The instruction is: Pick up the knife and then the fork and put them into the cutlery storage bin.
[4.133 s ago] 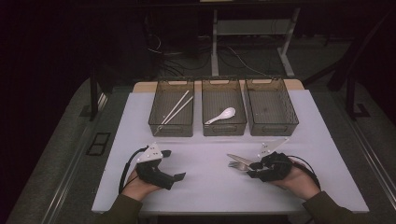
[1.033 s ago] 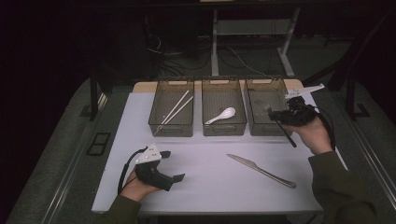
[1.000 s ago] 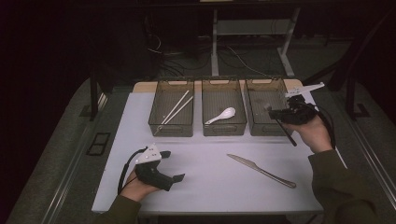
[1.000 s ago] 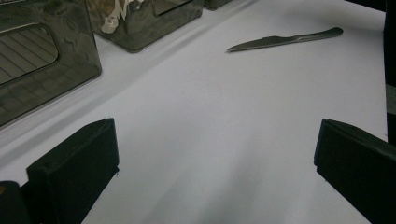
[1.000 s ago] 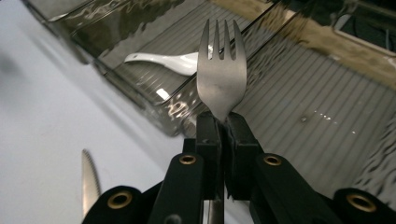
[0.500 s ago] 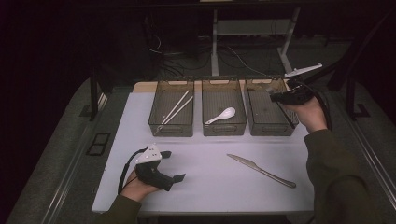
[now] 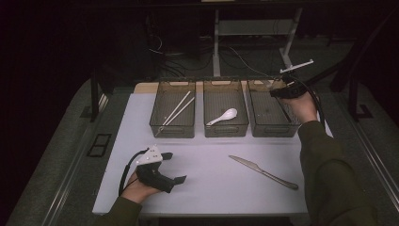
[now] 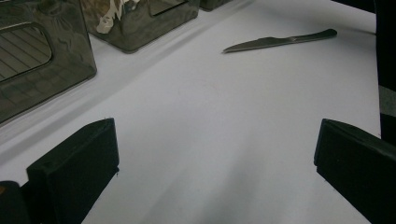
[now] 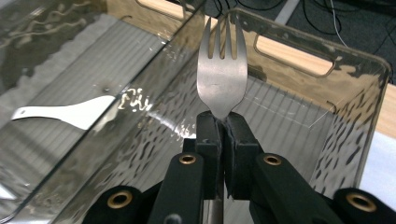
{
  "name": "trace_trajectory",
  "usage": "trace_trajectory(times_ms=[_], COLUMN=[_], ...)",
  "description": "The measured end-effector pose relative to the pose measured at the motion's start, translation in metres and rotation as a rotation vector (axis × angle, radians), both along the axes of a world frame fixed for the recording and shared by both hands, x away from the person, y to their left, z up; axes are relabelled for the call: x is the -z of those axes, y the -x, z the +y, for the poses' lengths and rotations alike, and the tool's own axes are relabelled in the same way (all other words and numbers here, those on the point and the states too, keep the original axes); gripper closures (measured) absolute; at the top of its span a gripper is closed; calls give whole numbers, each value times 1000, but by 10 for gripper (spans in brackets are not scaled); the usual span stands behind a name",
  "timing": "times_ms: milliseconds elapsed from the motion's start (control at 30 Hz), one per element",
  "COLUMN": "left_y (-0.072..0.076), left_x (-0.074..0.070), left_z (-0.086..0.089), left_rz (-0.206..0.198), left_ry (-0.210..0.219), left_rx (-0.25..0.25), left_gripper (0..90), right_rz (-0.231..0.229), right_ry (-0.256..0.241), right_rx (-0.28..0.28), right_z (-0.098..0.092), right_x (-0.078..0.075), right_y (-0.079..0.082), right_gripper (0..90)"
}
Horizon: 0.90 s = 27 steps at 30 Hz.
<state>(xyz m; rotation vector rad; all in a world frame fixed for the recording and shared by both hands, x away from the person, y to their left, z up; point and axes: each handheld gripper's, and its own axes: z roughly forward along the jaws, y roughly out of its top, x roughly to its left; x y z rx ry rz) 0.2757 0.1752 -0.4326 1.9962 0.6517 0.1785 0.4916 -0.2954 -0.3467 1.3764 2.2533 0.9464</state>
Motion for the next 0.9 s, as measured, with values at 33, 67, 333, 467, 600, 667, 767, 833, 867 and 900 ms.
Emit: trace_trajectory(times_ms=[33,67,333,467,600,667,767,833,867,900], left_y=[0,0,0,1,1,1,1,1,1,1], left_x=[0,0,0,0,0,0,1,1,1,0], left_z=[0,0,0,-1,-1,-1,-1,-1,-1,-1], left_rz=[0,0,1,-1,-1,-1,0,0,0,0], left_ry=[0,-3,-3,1,0,1,1,1,1,1], left_rx=[2,4,8,15,17,15,15,16,15,16], left_gripper=[0,0,0,0,0,0,0,0,0,0], right_rz=[4,9,73,105,129,136,148,156,163,170], right_ry=[-2,-1,22,21,34,38,48,61,65,67], right_rx=[3,0,1,-5,-5,-10,-11,-9,-6,-4], right_z=[0,0,2,3,4,5,6,7,8,8], right_x=[2,5,25,36,43,44,45,46,47,48], right_y=[-1,-3,-7,-7,-8,-8,-10,-11,-12,-12], right_gripper=[850,850,849,849,849,849,848,847,847,847])
